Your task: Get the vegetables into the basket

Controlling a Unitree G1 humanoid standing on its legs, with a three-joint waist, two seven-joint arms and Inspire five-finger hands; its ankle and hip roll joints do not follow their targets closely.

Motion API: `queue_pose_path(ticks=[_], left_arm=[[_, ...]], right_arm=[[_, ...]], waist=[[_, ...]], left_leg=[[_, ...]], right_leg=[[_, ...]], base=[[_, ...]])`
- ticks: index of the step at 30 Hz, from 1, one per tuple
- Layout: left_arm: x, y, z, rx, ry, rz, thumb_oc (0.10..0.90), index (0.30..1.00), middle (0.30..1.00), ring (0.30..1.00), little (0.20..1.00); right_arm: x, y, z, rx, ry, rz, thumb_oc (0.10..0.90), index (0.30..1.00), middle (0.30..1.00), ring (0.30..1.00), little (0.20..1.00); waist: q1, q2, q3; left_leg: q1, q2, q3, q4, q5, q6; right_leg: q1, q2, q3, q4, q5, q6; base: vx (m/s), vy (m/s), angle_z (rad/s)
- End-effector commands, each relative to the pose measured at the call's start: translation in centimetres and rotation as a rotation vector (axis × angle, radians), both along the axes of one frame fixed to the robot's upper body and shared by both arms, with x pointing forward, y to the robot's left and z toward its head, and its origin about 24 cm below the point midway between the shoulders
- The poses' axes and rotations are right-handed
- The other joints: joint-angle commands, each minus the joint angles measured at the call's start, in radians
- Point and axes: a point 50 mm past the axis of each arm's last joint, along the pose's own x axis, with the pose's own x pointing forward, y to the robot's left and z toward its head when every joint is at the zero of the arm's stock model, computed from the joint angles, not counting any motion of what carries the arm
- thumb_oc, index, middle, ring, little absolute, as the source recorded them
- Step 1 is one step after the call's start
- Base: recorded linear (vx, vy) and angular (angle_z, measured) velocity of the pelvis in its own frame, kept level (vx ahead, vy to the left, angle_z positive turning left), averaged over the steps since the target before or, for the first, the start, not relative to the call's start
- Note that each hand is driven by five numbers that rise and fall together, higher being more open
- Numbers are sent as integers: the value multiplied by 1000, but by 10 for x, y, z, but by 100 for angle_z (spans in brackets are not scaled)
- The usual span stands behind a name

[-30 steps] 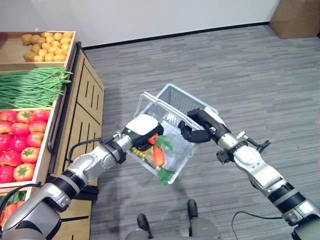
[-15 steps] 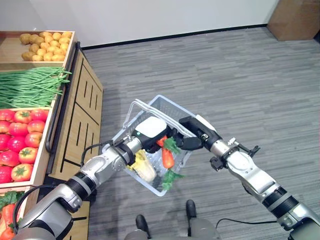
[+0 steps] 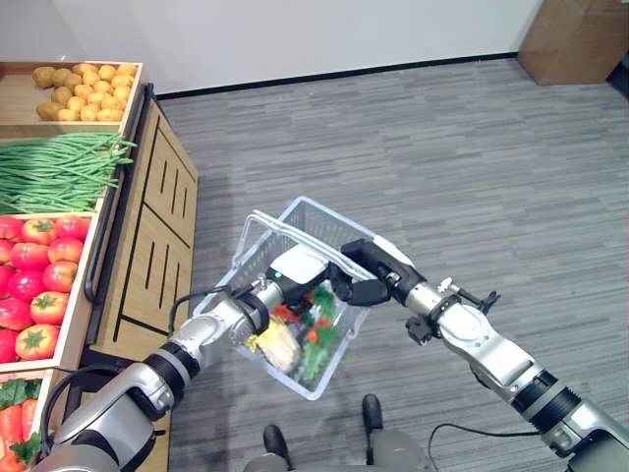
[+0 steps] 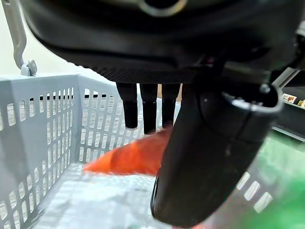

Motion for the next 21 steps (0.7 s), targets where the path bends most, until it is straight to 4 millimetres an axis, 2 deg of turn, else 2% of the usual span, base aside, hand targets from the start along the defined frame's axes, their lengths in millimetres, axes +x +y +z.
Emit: queue_pose_path(ticks=[1, 3, 6, 9, 11, 12, 17, 19, 21], left_arm=[[18, -27, 43, -103, -156, -86, 900, 1000, 1000, 1000, 1000], [14, -33, 46, -132, -146, -119, 900, 1000, 1000, 1000, 1000], [-3, -47, 58, -200, -112, -238, 900, 1000, 1000, 1000, 1000], [-12, -48, 68, -236, -95, -287, 900, 1000, 1000, 1000, 1000], [-23, -42, 77, -315, -62, -312, 900, 1000, 1000, 1000, 1000], [-23, -41, 77, -314, -59, -311, 900, 1000, 1000, 1000, 1000], [-41, -27, 93, -409, -36, -339, 900, 1000, 1000, 1000, 1000], [-48, -17, 95, -514, 10, -306, 900, 1000, 1000, 1000, 1000], [-56, 0, 92, -775, 139, -207, 900, 1000, 1000, 1000, 1000]], right_arm=[[1, 34, 82, 288, -383, 111, 400, 300, 300, 300, 300], [6, 28, 77, 249, -394, 50, 400, 300, 300, 300, 300], [20, 9, 62, 179, -389, -112, 400, 300, 300, 300, 300], [23, 2, 56, 126, -397, -168, 400, 300, 300, 300, 300], [29, -14, 42, 78, -370, -280, 400, 300, 300, 300, 300], [29, -13, 42, 79, -370, -279, 400, 300, 300, 300, 300], [37, -37, 16, -38, -314, -430, 400, 300, 300, 300, 300], [38, -46, 7, -121, -309, -475, 400, 300, 300, 300, 300], [37, -64, -10, -218, -260, -553, 400, 300, 300, 300, 300]], waist=[[13, -30, -99], [17, -29, -102], [28, -28, -106], [35, -29, -108], [50, -29, -111], [48, -30, -111], [77, -34, -110], [85, -35, -111], [103, -36, -113]], left_leg=[[12, 21, -28, 2, -55, -47], [12, 19, -34, 2, -57, -45], [12, 13, -50, 2, -60, -40], [13, 11, -57, 2, -61, -38], [13, 8, -70, 2, -61, -36], [13, 8, -70, 2, -61, -37], [7, 4, -95, 2, -59, -34], [5, 2, -103, 2, -58, -33], [3, -3, -117, 2, -56, -31]], right_leg=[[33, -72, -47, 0, -70, 90], [36, -73, -51, 0, -71, 89], [48, -76, -61, 0, -76, 88], [54, -77, -66, 0, -78, 87], [61, -79, -75, 0, -80, 86], [61, -79, -75, 0, -80, 86], [70, -80, -91, 0, -83, 84], [76, -81, -99, 0, -84, 83], [84, -82, -111, 0, -86, 81]], base=[[0, 0, 0], [9, 1, 2], [15, 2, 4], [15, 3, 5], [7, 4, 11], [-4, 0, 12], [-5, -5, 11], [-7, -6, 24], [-12, -8, 13]])
